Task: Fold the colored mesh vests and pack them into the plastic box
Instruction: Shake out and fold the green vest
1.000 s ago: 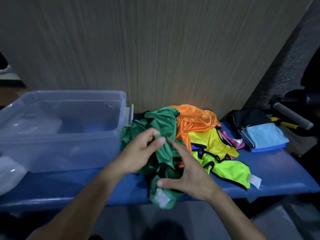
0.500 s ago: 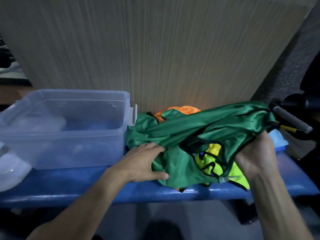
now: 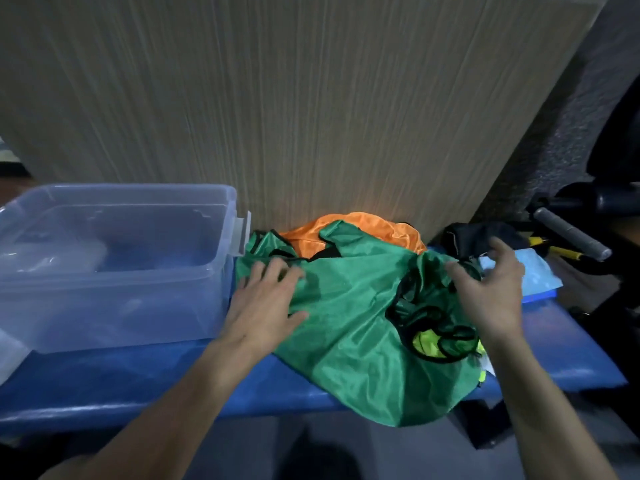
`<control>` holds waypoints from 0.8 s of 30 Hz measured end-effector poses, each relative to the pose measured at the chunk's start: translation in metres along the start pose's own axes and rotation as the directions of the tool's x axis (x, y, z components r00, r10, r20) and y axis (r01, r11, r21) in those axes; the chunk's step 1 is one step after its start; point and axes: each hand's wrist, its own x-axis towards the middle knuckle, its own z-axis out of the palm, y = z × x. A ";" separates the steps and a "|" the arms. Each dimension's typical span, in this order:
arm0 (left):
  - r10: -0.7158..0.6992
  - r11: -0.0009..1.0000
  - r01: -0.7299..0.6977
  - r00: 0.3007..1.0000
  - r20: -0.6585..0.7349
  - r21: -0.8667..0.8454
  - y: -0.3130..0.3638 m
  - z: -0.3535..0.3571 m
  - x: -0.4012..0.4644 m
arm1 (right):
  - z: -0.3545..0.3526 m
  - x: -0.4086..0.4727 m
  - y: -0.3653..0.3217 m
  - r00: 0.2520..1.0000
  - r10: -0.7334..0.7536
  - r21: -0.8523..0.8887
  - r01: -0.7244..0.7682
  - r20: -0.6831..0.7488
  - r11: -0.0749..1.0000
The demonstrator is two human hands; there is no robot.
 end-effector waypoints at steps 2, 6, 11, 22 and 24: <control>0.004 0.996 -0.006 1.000 0.030 0.091 0.004 0.004 0.002 | 0.004 -0.007 -0.003 0.971 -0.239 -0.167 0.239 0.024 0.956; 0.120 0.946 -0.132 0.991 -0.060 -0.295 0.026 -0.005 -0.007 | 0.021 -0.025 -0.002 0.786 -0.473 -0.119 0.556 0.398 0.823; 0.390 0.844 -0.275 0.904 0.177 -0.460 0.046 -0.008 -0.028 | 0.040 -0.044 -0.004 0.483 -0.337 -0.124 0.699 0.808 0.704; -0.029 0.999 0.031 0.987 0.160 -0.011 0.013 -0.005 -0.012 | -0.003 -0.029 0.013 0.577 -0.088 -0.305 0.547 0.812 0.779; -0.052 0.998 0.055 0.996 0.076 -0.036 0.014 -0.002 -0.011 | -0.011 -0.021 0.018 0.663 0.021 -0.454 0.489 0.748 0.745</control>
